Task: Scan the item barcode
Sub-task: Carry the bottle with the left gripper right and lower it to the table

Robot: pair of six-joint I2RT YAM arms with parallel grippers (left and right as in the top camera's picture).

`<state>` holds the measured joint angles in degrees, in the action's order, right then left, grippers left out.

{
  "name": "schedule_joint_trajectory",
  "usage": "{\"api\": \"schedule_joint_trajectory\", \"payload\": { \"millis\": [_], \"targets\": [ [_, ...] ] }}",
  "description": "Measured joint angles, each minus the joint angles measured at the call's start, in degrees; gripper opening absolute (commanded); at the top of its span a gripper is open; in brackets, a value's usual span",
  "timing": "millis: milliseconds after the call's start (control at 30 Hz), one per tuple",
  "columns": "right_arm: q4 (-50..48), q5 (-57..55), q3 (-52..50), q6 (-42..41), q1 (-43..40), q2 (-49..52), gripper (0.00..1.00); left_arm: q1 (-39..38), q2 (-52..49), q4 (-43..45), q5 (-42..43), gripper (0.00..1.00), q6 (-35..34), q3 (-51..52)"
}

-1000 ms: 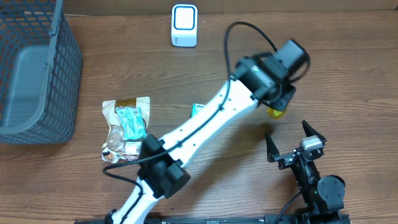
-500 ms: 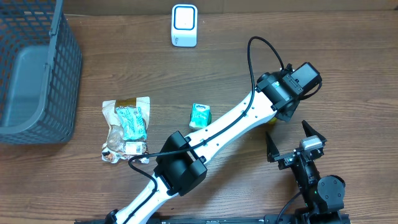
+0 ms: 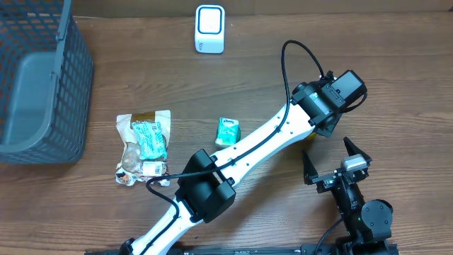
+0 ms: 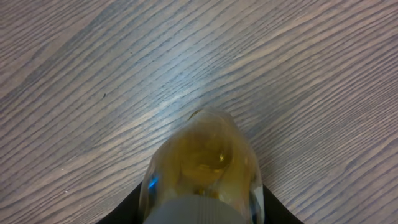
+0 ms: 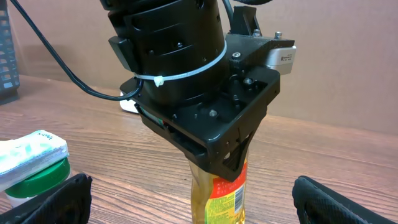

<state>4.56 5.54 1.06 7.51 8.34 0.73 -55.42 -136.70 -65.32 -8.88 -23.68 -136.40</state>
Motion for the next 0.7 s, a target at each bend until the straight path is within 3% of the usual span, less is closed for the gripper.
{"api": "schedule_joint_trajectory", "payload": {
  "millis": [333, 700],
  "targets": [
    [0.0, 0.0, 0.0, 0.0, 0.0, 0.0, 1.00, 0.9, 0.0, 1.5, -4.5, 0.04, 0.1, 0.0],
    [0.0, 0.0, 0.0, 0.0, 0.0, 0.0, 1.00, 6.9, 0.0, 2.6, 4.0, 0.04, 1.8, 0.0]
  ]
}}
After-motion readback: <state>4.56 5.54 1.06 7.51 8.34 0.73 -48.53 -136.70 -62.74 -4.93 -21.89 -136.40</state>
